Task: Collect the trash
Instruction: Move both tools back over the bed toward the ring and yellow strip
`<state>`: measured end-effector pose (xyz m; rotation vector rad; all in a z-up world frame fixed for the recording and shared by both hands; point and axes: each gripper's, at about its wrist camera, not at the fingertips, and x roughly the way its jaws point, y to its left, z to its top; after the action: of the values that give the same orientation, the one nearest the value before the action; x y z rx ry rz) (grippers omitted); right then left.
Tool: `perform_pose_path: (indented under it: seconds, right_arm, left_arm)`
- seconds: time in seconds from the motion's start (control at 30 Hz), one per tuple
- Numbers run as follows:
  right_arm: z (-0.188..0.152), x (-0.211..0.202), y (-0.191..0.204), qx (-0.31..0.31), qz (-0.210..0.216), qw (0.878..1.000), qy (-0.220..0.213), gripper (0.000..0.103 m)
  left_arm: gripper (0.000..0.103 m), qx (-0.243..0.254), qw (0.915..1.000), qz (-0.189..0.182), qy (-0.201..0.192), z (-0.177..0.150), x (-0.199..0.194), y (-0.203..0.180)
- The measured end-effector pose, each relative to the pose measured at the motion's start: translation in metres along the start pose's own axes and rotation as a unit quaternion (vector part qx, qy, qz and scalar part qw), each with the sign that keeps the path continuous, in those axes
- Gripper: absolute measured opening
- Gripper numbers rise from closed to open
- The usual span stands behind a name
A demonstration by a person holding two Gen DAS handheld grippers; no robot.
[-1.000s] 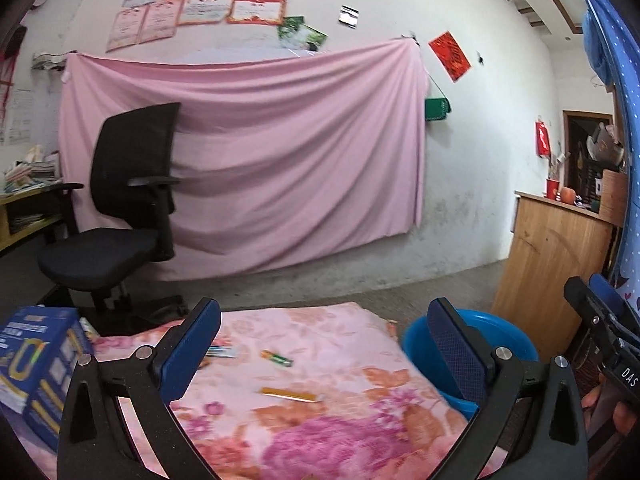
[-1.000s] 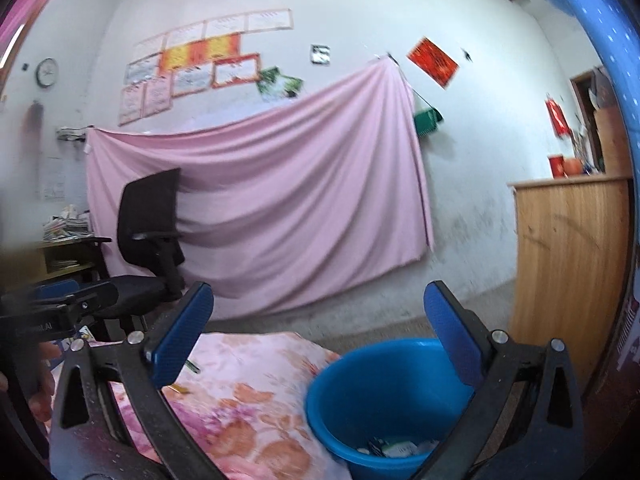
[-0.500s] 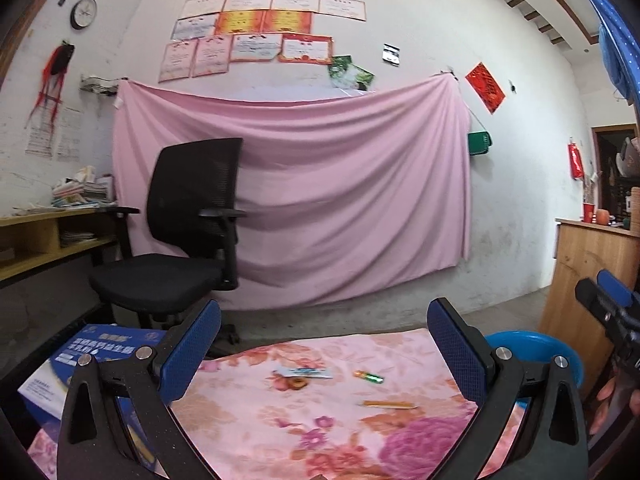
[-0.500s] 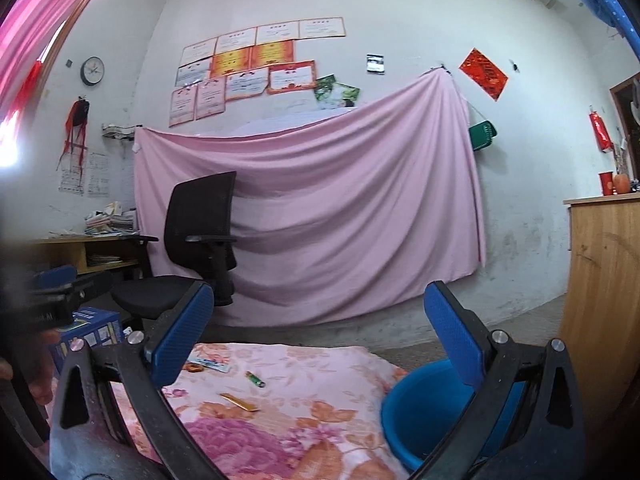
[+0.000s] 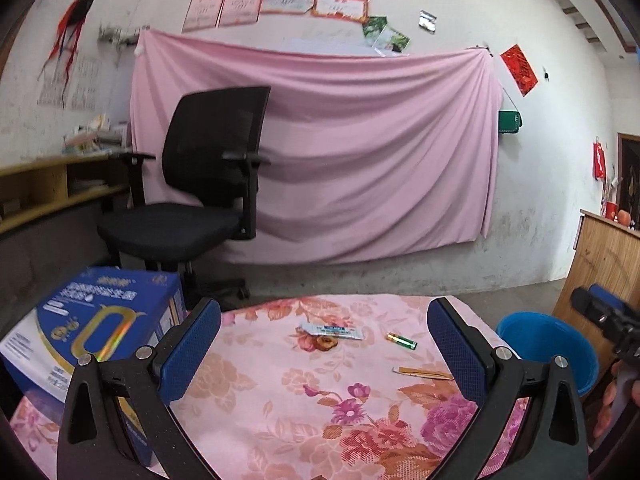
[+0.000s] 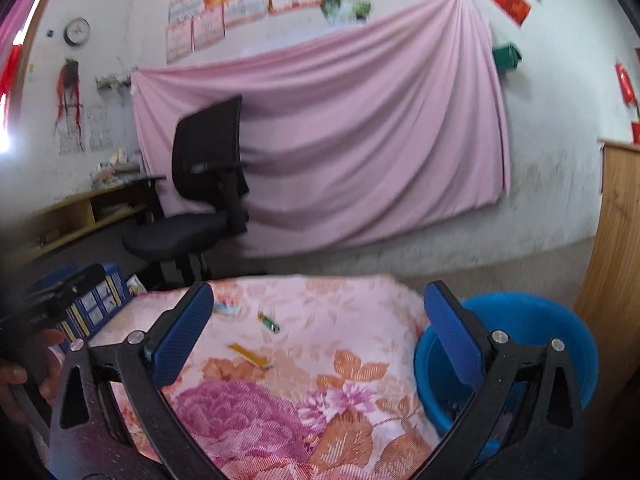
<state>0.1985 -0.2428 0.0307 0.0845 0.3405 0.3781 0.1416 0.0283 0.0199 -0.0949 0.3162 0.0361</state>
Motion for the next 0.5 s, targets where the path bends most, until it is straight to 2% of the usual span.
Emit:
perform_pose_path:
  seconds: [0.23, 0.33, 0.5]
  right_arm:
    - [-0.005, 0.047, -0.001, 0.000, 0.017, 0.994, 0.103, 0.103]
    - [-0.009, 0.063, -0.001, 0.001, 0.033, 0.988, 0.150, 0.103]
    - [-0.019, 0.095, -0.005, 0.010, 0.068, 0.972, 0.224, 0.103]
  left_arm:
    - [0.101, -0.003, 0.9979, -0.006, 0.065, 0.001, 0.031, 0.005]
    - [0.101, -0.006, 0.9957, -0.017, 0.091, 0.001, 0.045, 0.007]
    - [0.101, 0.034, 0.9916, -0.018, 0.123, 0.005, 0.071, 0.005]
